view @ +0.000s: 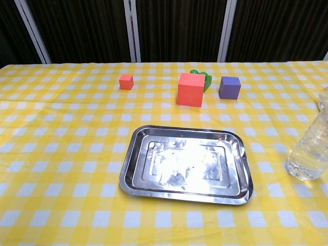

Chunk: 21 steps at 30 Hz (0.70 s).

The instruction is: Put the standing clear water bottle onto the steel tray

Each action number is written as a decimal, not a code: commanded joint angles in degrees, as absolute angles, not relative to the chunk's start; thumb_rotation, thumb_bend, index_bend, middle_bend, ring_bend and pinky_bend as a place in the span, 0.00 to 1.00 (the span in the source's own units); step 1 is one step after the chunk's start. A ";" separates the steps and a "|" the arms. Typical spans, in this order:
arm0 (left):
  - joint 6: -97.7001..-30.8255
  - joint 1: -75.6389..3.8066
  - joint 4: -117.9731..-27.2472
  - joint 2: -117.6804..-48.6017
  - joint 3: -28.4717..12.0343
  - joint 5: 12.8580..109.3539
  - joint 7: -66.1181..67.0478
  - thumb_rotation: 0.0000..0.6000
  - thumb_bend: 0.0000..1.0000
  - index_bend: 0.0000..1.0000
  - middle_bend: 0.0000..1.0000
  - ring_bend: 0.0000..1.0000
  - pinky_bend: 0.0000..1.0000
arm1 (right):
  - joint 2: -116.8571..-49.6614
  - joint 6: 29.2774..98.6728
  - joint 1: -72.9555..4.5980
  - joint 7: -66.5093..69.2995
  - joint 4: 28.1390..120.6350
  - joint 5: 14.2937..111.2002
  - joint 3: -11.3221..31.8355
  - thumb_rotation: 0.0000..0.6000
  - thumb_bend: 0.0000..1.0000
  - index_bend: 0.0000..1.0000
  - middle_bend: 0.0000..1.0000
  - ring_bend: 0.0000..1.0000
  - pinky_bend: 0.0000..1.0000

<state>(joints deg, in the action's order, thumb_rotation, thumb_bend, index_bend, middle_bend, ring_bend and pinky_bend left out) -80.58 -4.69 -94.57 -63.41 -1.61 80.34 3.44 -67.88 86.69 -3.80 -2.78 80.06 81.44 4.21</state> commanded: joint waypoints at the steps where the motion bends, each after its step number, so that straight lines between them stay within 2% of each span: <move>1: -80.54 -4.63 -94.85 -63.35 -1.50 80.30 3.64 1.00 0.15 0.04 0.00 0.00 0.00 | -67.75 86.52 -3.70 -2.66 80.00 81.32 4.28 1.00 0.17 0.14 0.01 0.00 0.00; 15: -81.53 -4.42 -95.81 -62.97 -1.41 81.44 3.73 1.00 0.15 0.04 0.00 0.00 0.00 | -66.88 86.35 -3.14 -0.68 81.60 81.62 4.61 1.00 0.17 0.14 0.01 0.00 0.00; 21: -81.78 -4.08 -95.95 -62.86 -1.24 81.35 3.54 1.00 0.15 0.04 0.00 0.00 0.00 | -66.26 82.74 -3.99 2.61 82.47 81.77 3.83 1.00 0.17 0.14 0.01 0.00 0.00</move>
